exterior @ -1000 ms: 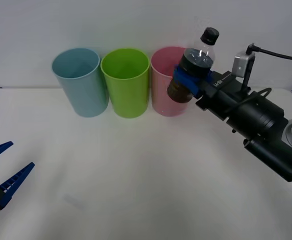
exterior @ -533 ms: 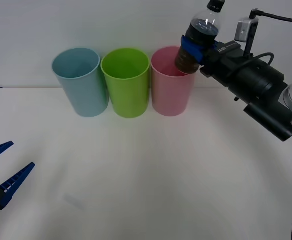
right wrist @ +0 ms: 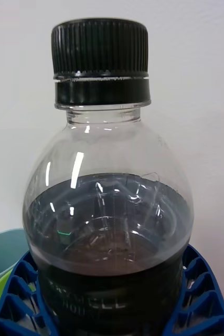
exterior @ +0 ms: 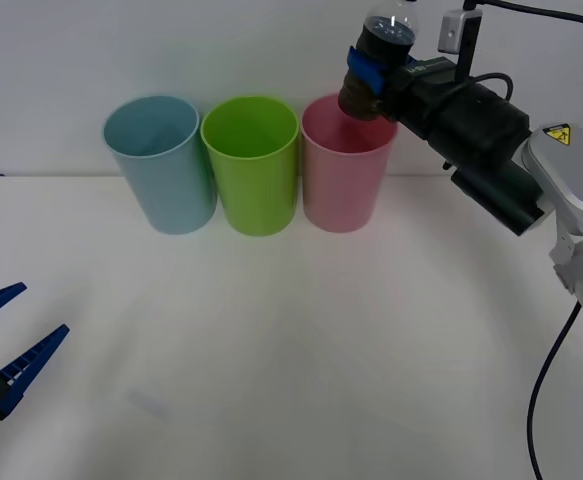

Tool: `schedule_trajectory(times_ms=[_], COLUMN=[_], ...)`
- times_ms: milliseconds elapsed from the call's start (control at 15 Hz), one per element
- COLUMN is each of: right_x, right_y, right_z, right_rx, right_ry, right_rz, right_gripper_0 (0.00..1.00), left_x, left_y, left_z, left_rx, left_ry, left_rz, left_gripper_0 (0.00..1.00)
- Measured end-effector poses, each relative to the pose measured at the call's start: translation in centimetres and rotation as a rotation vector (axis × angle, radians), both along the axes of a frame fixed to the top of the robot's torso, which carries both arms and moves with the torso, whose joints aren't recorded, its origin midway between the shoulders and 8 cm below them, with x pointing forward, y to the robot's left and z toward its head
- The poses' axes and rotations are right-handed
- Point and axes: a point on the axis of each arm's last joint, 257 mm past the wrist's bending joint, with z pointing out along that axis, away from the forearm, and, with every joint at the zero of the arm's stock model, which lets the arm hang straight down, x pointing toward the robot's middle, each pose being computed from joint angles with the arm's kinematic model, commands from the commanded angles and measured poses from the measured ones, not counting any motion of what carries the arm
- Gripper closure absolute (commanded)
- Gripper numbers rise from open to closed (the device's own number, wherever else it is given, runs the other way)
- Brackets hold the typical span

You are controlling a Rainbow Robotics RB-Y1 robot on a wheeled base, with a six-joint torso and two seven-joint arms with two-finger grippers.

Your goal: Grasp the object on the table and drop it into the matching bin: aluminum can to the light blue bin, PET bottle to the pink bin.

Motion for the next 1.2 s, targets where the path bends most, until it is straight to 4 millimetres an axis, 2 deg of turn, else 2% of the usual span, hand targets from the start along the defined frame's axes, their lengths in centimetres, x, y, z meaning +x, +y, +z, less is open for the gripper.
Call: schedule_trajectory(times_ms=[533,1000,1067,1133,1200], right_x=[4.2,4.4,4.4,4.4,4.4], right_y=[1.4,1.9,1.9,1.9,1.9], right_z=[-1.3,-1.7,-1.6,-1.6,-1.6], right_rx=[-0.012,-0.024,-0.022,-0.022,-0.024], right_ry=[0.024,0.020,0.021,0.021,0.020], right_rz=[-0.119,-0.131,-0.131,-0.131,-0.131], right_gripper_0=[1.00,1.00,0.97,0.81,0.18], left_x=[0.0,0.0,0.0,0.0,0.0], left_y=[0.0,0.0,0.0,0.0,0.0], left_z=[0.0,0.0,0.0,0.0,0.0], left_rx=[0.000,0.000,0.000,0.000,0.000], left_ry=[0.000,0.000,0.000,0.000,0.000], left_rz=[0.000,0.000,0.000,0.000,0.000], left_gripper_0=[0.00,0.00,0.00,0.00,0.00])
